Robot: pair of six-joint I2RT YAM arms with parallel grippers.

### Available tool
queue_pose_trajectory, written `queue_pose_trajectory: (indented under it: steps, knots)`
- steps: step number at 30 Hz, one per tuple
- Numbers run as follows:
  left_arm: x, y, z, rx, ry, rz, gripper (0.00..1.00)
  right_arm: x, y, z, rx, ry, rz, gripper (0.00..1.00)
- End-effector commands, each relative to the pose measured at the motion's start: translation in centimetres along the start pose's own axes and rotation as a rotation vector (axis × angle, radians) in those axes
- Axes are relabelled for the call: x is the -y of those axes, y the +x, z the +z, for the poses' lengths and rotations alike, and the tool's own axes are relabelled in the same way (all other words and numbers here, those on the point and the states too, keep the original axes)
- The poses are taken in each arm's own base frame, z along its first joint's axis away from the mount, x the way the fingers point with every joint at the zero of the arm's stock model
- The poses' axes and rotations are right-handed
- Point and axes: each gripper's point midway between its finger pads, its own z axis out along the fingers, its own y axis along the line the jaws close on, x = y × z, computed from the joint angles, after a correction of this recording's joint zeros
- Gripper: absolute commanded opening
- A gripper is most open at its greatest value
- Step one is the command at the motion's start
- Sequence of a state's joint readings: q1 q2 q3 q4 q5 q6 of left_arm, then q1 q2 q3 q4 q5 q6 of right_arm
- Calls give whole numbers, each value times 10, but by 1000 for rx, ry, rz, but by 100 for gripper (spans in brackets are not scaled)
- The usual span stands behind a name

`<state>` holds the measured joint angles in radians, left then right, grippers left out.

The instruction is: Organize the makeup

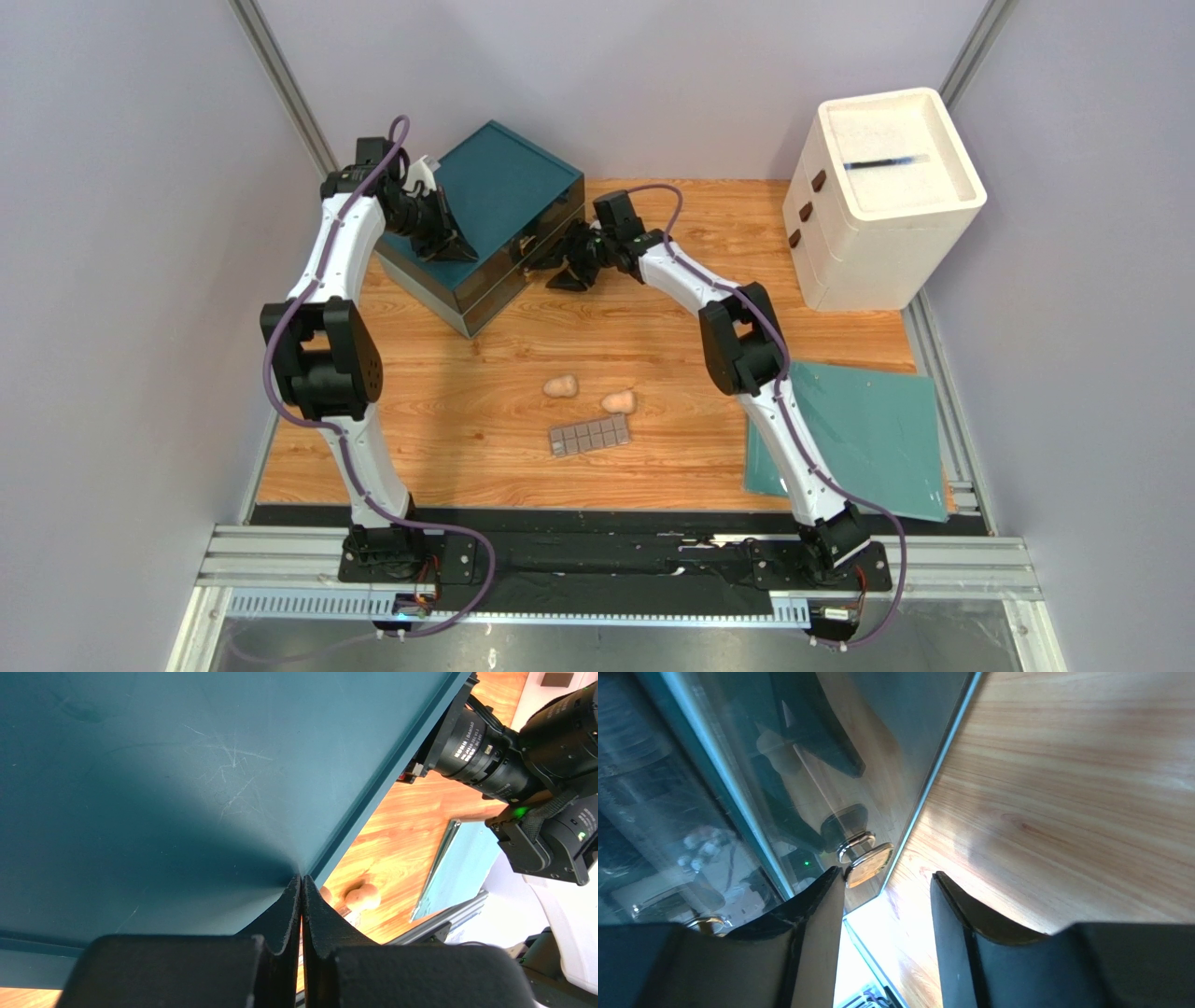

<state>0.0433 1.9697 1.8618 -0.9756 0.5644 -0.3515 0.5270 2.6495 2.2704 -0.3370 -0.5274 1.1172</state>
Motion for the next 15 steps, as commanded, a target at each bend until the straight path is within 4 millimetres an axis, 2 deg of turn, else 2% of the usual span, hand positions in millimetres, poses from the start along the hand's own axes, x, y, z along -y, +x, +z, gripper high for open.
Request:
queue_pose_trajectory:
  steps: [1, 4, 6, 7, 9, 12, 13, 14, 15]
  knots:
    - [1, 15, -3, -56, 3, -9, 3, 37, 13, -4, -35, 174, -26, 42]
    - [3, 14, -3, -51, 5, -8, 3, 57, 20, -21, -64, 262, -59, 41]
    - [3, 13, -3, -49, 6, -13, 3, 58, 24, -38, -77, 299, -99, 40]
    - [3, 13, -3, -48, 8, -14, 3, 72, 28, -43, -86, 339, -99, 40]
    - [3, 13, -4, -49, 6, -14, 3, 85, 34, -57, -110, 393, -103, 40]
    - [3, 14, -3, -49, 6, -14, 3, 97, 43, -83, -144, 456, -136, 40]
    - [3, 15, -3, -51, 8, -14, 3, 93, 44, -93, -144, 455, -167, 40]
    - [2, 15, -2, -53, 7, -16, 3, 105, 51, -101, -166, 484, -158, 41]
    - [2, 15, -1, -53, 7, -17, 3, 106, 53, -105, -169, 487, -162, 41]
